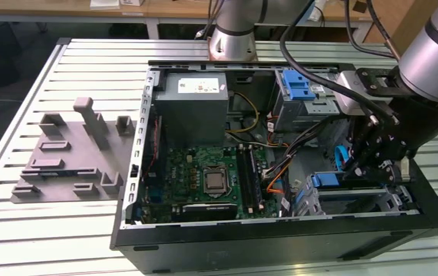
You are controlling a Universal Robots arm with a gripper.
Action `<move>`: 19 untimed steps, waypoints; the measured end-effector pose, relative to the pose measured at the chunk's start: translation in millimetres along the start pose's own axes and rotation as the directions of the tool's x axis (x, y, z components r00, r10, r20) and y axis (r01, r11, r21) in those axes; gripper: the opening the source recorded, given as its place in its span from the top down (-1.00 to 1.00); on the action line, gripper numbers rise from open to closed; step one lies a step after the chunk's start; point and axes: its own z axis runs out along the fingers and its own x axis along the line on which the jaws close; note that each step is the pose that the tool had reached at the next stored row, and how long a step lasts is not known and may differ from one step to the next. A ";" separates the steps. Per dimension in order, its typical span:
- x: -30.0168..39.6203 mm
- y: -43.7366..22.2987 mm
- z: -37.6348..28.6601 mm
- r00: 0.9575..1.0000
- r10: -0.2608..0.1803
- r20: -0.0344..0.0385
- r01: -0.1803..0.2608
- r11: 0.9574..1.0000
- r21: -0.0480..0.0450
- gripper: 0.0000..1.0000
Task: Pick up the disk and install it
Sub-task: 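Insert the second disk wire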
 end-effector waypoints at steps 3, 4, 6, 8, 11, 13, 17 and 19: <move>0.0 0.0 0.1 1.000 0.000 0.000 0.000 1.000 0.000 0.55; 0.0 0.0 -0.1 1.000 0.000 0.000 0.000 1.000 0.000 0.42; 0.0 0.0 -0.9 1.000 0.000 0.000 0.000 1.000 0.000 0.19; 0.0 0.0 -1.9 1.000 0.000 0.000 0.000 1.000 0.000 0.07; 0.0 0.0 -4.6 1.000 0.000 0.000 0.000 1.000 0.000 -0.04; 0.0 0.1 -7.4 1.000 0.000 0.000 0.000 1.000 -0.001 -0.17; -0.1 0.2 -14.8 1.000 0.000 0.000 0.000 1.000 -0.002 -0.17; -0.1 0.2 -18.8 1.000 0.000 0.000 0.000 1.000 -0.003 -0.17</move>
